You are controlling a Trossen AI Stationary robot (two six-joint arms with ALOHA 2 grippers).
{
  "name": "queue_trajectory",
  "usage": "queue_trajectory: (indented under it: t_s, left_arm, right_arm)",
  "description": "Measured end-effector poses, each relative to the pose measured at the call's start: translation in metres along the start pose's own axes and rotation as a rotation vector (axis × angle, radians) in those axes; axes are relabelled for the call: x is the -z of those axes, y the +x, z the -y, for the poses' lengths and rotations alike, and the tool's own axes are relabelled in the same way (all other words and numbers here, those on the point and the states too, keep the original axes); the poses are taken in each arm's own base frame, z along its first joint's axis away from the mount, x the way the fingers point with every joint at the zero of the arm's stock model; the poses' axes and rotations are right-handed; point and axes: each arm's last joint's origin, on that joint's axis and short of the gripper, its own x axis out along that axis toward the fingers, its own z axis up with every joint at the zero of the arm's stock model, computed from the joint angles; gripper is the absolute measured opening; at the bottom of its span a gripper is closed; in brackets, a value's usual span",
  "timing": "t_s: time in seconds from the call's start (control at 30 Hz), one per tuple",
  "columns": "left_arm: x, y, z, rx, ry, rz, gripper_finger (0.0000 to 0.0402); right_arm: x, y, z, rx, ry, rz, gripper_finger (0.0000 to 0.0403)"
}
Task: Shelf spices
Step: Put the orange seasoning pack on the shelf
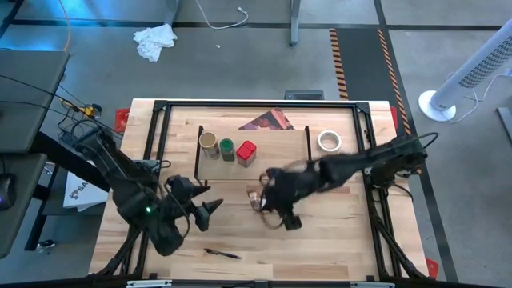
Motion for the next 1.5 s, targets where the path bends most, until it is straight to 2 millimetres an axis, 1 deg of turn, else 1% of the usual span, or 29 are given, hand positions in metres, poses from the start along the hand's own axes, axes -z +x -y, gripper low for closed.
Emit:
queue_trajectory:
  t_s: [0.07,0.13,0.23,0.3,0.37,0.43,0.5,0.63,0.8,0.9,1.0,1.07,1.13,1.23,1.37,1.43,1.5]
  left_arm:
    - [-0.019,-0.003,0.005,0.015,0.111,-0.004,0.0325]
    - [-0.037,-0.003,0.012,0.041,0.275,-0.026,0.0325]
    - [-0.062,-0.002,0.024,0.106,0.47,0.004,0.0325]
    - [-0.079,-0.002,0.033,0.146,0.557,0.066,0.0325]
    - [-0.094,-0.004,0.041,0.177,0.65,0.135,0.0325]
    - [-0.104,-0.003,0.047,0.205,0.737,0.19,0.0325]
    - [-0.11,-0.002,0.052,0.266,0.783,0.218,0.0325]
    - [-0.11,0.003,0.06,0.457,0.78,0.172,0.0325]
    - [-0.094,0.012,0.07,0.554,0.794,0.1,0.0325]
    - [-0.084,0.021,0.076,0.555,0.849,0.082,0.0325]
    - [-0.073,0.036,0.082,0.521,0.913,0.074,0.0325]
    - [-0.072,0.046,0.085,0.502,0.901,0.082,0.0325]
    - [-0.073,0.051,0.088,0.502,0.863,0.095,0.0325]
    - [-0.074,0.057,0.091,0.503,0.831,0.112,0.0325]
    - [-0.074,0.057,0.091,0.531,0.825,0.108,0.0321]
    - [-0.074,0.056,0.092,0.55,0.828,0.098,0.0307]
    - [-0.073,0.057,0.092,0.574,0.814,0.076,0.0283]
  right_arm:
    - [-0.013,-0.02,0.008,-0.112,0.068,0.099,0.0]
    - [-0.024,-0.039,0.015,-0.208,0.107,0.193,0.0]
    - [-0.039,-0.066,0.018,-0.285,0.11,0.293,0.0]
    - [-0.044,-0.074,0.016,-0.309,0.099,0.315,0.0]
    - [-0.047,-0.077,0.013,-0.351,0.086,0.322,0.0]
    - [-0.05,-0.081,0.009,-0.376,0.079,0.329,0.0]
    - [-0.053,-0.086,0.004,-0.397,0.08,0.34,0.0]
    - [-0.051,-0.088,-0.003,-0.416,0.071,0.316,0.0]
    - [-0.048,-0.085,-0.008,-0.401,0.049,0.282,0.0]
    - [-0.048,-0.085,-0.008,-0.399,0.034,0.284,0.0]
    - [-0.048,-0.085,-0.008,-0.398,0.027,0.288,0.0]
    - [-0.048,-0.085,-0.008,-0.398,0.025,0.288,0.0]
    - [-0.048,-0.085,-0.008,-0.396,0.012,0.29,0.0]
    - [-0.048,-0.085,-0.008,-0.396,0.009,0.291,0.0]
    - [-0.048,-0.085,-0.008,-0.395,0.009,0.29,0.0]
    - [-0.048,-0.085,-0.008,-0.395,0.009,0.291,0.0]
    - [-0.048,-0.085,-0.008,-0.395,0.009,0.291,0.0]
